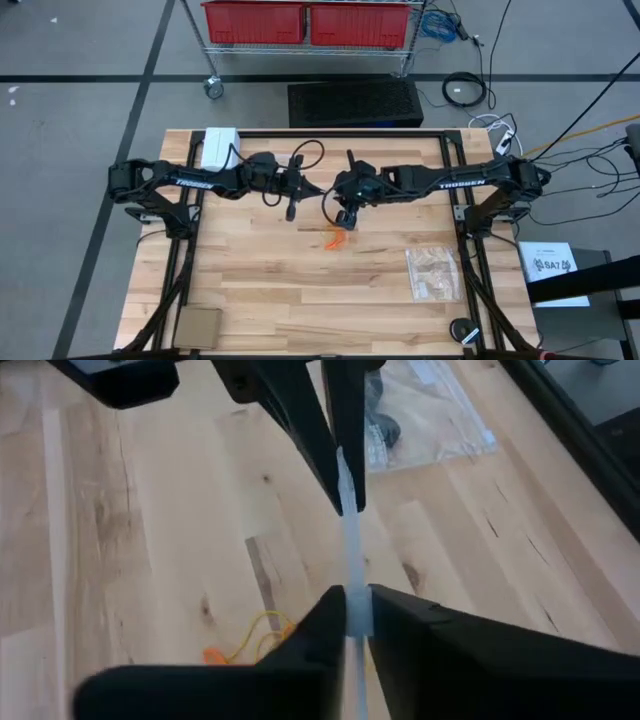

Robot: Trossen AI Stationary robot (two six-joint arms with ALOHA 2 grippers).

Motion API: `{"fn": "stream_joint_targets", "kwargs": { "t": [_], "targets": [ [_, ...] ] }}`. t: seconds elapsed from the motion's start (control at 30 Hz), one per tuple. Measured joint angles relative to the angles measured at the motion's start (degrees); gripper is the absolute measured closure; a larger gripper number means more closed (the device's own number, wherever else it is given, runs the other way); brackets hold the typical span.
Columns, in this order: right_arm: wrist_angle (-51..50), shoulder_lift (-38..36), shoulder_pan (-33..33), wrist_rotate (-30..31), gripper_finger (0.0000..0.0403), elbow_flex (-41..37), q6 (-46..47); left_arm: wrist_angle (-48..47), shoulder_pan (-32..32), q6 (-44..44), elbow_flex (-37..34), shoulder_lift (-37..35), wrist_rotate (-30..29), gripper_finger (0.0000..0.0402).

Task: Sort rubber bands
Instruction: Open the top right transparent zip bag

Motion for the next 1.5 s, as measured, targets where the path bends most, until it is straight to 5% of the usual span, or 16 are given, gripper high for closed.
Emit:
{"fn": "stream_joint_targets", "kwargs": {
  "t": [0.1, 1.5],
  "targets": [
    [-0.7, 0.0, 0.5, 0.3, 0.0392, 0.0, 0.1, -0.2, 0.0, 0.0, 0.0, 0.0, 0.0, 0.0402],
    [-25.3, -0.2, 7.6, 1.4, 0.0394, 0.0, 13.0, -1.2, 0.7, 0.0, 0.0, 0.0, -1.6, 0.0401]
  ]
}}
